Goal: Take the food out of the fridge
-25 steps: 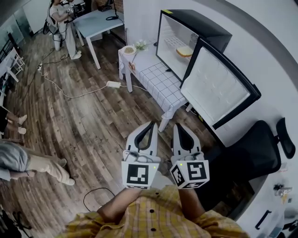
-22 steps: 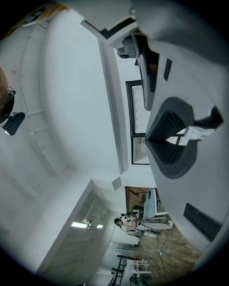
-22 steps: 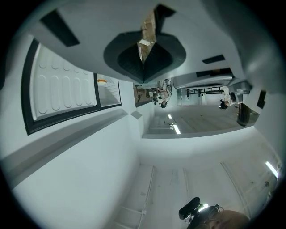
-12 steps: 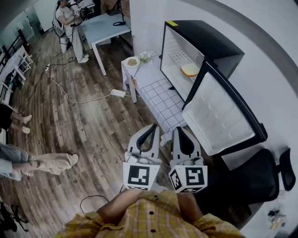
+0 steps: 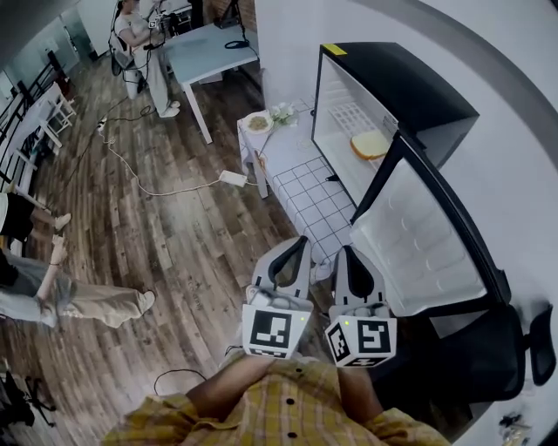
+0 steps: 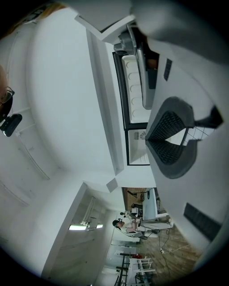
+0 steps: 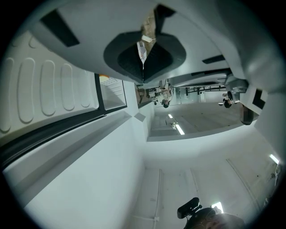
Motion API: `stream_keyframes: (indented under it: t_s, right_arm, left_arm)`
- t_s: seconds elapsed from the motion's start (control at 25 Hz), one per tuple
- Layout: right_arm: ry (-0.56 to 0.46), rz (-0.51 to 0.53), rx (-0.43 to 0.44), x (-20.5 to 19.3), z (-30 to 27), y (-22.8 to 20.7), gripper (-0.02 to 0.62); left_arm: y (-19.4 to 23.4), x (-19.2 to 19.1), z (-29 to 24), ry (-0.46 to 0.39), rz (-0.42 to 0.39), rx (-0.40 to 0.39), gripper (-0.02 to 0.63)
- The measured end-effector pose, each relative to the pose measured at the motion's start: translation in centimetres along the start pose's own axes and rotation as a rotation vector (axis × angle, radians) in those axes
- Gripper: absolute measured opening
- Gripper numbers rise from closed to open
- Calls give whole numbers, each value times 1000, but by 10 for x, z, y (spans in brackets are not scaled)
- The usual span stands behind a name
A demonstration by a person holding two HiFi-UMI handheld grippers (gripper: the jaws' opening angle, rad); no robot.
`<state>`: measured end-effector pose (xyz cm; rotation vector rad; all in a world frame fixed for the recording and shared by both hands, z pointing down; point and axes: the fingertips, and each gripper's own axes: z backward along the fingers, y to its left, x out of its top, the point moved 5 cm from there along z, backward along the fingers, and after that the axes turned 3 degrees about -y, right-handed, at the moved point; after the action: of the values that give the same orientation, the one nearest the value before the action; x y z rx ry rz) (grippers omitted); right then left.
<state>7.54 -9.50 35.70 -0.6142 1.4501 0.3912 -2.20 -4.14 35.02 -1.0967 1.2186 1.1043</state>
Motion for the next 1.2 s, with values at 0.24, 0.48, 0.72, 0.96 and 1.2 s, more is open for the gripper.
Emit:
stream_keyframes:
  t_s: [0.24, 0.48, 0.72, 0.96, 1.2]
  right_arm:
    - [-5, -3, -37, -2, -37, -15, 8]
    - [-14, 1, -74, 3, -83, -16, 8]
    - [-9, -7, -159, 3, -116, -21, 8]
    - [-9, 5, -248, -1, -143, -33, 8]
    - [-13, 3, -333, -4, -167, -48, 8]
  left_arm:
    - [17, -2, -42, -16, -1, -45, 8]
    - [50, 2, -81, -26, 3, -83, 8]
    - [73, 2, -126, -31, 19, -173, 8]
    - [83, -5, -175, -29, 24, -272, 8]
    - [88, -18, -220, 5, 44, -365, 8]
